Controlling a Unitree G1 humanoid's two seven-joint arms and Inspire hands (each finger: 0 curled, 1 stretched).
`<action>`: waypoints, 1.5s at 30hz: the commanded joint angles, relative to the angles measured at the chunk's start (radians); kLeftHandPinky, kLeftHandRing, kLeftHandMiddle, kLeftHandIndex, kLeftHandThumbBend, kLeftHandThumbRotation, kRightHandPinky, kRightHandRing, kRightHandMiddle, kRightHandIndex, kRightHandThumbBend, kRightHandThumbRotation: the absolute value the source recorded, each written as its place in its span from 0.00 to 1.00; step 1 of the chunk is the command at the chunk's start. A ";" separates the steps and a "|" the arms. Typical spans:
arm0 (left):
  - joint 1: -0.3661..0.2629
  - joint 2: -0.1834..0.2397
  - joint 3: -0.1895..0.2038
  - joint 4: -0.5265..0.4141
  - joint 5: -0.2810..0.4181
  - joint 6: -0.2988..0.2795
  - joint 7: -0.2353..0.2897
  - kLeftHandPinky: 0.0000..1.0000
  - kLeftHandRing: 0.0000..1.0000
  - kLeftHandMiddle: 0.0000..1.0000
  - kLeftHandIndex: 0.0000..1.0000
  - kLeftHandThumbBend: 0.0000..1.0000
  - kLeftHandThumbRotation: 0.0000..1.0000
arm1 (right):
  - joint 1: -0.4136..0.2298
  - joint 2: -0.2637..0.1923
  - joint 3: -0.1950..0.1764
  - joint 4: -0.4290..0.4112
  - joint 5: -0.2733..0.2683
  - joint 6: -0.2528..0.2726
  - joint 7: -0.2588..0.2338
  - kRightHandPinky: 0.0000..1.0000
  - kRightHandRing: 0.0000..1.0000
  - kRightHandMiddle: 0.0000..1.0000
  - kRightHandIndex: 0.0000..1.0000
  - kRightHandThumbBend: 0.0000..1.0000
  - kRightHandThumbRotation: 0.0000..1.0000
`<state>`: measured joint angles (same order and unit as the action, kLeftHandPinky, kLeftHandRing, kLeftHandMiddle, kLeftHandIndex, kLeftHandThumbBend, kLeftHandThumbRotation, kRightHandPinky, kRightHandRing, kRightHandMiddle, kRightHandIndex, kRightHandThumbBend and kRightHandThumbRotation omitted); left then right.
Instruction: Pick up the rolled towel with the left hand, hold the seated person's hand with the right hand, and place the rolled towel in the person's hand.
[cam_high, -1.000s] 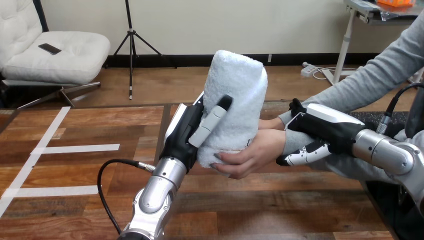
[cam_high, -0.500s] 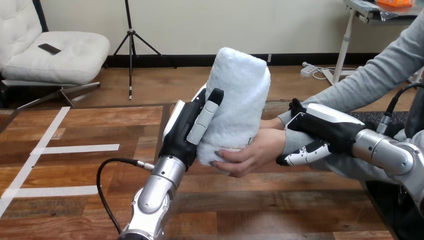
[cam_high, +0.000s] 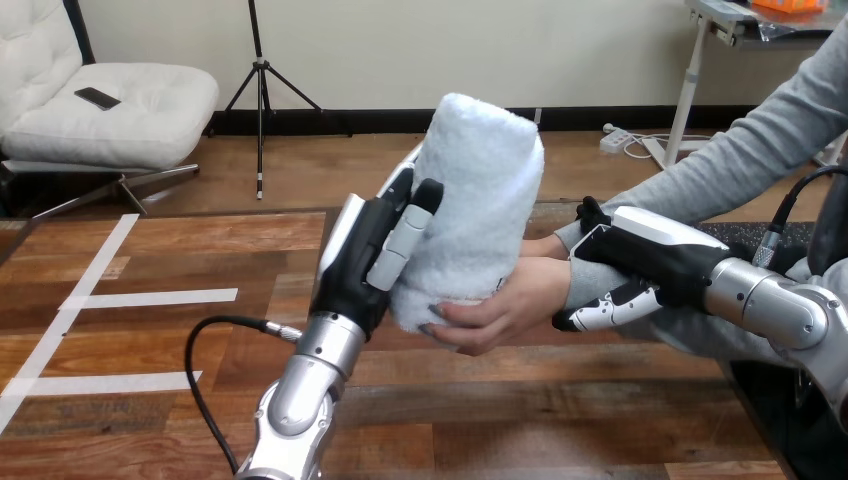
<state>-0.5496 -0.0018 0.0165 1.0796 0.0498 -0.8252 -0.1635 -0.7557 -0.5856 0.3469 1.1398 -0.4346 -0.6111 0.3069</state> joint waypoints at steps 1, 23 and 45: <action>-0.006 0.033 0.010 -0.081 -0.009 -0.035 0.005 0.98 0.98 0.96 0.93 1.00 1.00 | -0.026 0.031 -0.034 -0.053 0.036 -0.032 -0.006 0.29 0.33 0.38 0.40 0.63 0.37; 0.125 0.113 0.002 -0.273 0.050 0.007 0.057 1.00 0.99 0.94 0.91 1.00 1.00 | -0.026 0.026 -0.034 -0.054 0.048 -0.035 0.032 0.56 0.64 0.67 0.69 0.91 0.61; 0.279 0.142 -0.013 -0.469 0.048 0.024 0.054 1.00 0.99 0.95 0.92 1.00 1.00 | -0.020 0.015 -0.025 -0.058 0.035 -0.032 0.053 0.72 0.81 0.82 0.83 1.00 0.85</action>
<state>-0.2735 0.1353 0.0121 0.7156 0.1105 -0.7988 -0.1051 -0.7557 -0.5840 0.3437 1.1362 -0.4185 -0.6301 0.3578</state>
